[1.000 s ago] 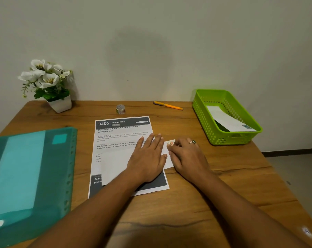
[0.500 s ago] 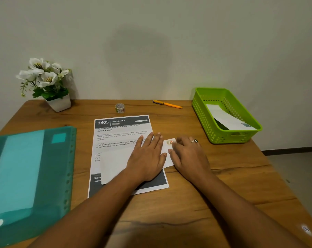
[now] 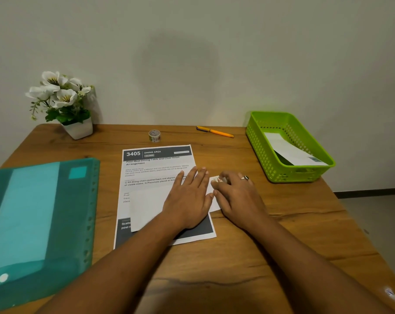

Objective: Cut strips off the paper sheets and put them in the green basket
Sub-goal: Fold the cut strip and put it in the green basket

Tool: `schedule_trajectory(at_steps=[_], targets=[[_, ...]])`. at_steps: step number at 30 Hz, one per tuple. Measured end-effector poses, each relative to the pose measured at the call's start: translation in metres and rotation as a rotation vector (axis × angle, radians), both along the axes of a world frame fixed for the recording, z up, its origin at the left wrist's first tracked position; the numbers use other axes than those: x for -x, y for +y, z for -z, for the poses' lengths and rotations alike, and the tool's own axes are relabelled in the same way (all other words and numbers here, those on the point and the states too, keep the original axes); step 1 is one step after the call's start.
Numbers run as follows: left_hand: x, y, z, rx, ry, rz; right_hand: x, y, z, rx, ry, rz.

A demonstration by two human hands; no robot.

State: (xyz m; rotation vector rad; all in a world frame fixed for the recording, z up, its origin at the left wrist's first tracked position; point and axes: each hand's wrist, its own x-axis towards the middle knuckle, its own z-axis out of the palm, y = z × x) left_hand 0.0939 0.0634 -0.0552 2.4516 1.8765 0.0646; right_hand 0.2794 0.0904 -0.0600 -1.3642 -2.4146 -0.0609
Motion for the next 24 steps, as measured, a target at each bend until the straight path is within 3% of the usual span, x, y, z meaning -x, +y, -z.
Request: schedule_trajectory(at_steps=[6, 12, 17, 24], targets=[[-0.001, 0.000, 0.000, 0.009, 0.017, -0.003, 0.005, -0.001, 0.000, 0.012, -0.112, 0.184], [0.000, -0.001, -0.004, 0.022, 0.005, -0.003, -0.001, -0.004, 0.001, -0.042, -0.006, 0.084], [0.006, 0.002, -0.016, 0.119, -0.047, 0.008, 0.000, -0.011, -0.005, 0.028, 0.010, 0.095], [0.068, -0.024, -0.060, 0.166, -0.041, -0.087, 0.000, -0.012, -0.007, 0.081, 0.022, 0.093]])
